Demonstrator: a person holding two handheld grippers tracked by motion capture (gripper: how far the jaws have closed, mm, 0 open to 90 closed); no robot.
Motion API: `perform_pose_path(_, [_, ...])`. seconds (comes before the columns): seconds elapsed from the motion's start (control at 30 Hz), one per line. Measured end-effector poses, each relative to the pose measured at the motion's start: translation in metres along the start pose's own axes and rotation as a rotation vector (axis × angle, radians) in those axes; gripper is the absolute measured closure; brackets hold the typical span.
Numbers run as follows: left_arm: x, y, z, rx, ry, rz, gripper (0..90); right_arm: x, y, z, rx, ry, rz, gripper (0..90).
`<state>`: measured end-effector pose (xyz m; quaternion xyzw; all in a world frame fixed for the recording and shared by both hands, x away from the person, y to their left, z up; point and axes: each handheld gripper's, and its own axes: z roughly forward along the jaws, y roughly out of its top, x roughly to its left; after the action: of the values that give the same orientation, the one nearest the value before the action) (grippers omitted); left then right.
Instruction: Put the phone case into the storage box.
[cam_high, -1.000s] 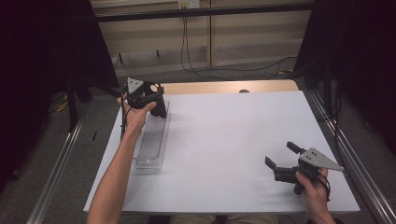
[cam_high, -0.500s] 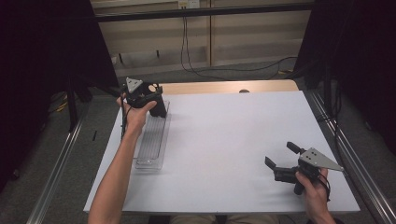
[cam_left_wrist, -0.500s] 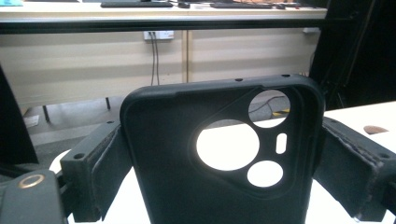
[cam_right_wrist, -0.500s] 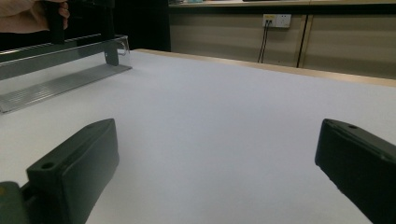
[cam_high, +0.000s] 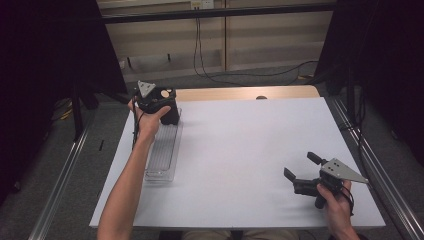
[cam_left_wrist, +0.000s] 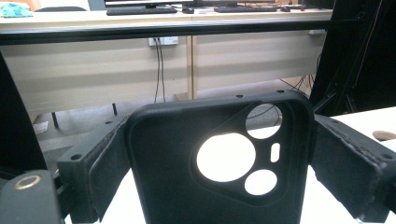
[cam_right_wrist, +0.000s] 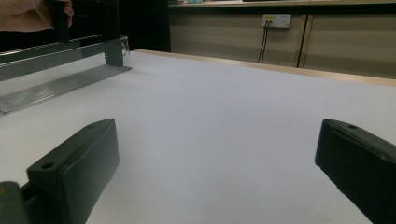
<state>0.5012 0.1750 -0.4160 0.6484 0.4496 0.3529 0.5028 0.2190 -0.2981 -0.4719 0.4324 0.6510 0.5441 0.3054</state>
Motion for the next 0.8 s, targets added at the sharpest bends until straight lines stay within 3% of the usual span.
perform_pose_path(0.03, [-0.0007,-0.0010,0.0010,-0.006,-0.005,-0.014,9.6,-0.0001,0.0000,-0.0002,-0.002,0.003,-0.002,0.0])
perform_pose_path(0.23, [-0.0019,-0.0023,0.0034,0.001,0.004,-0.007,9.6,-0.0004,0.0000,-0.0004,-0.001,0.003,0.000,0.0])
perform_pose_path(0.33, [-0.0007,-0.0025,0.0046,0.001,-0.003,0.004,9.4,0.0000,-0.0001,0.0001,-0.001,0.000,0.002,0.0])
perform_pose_path(0.8, [0.0003,-0.0038,0.0079,-0.009,-0.035,-0.019,4.6,-0.0008,-0.0001,-0.0005,-0.001,0.005,-0.001,0.0])
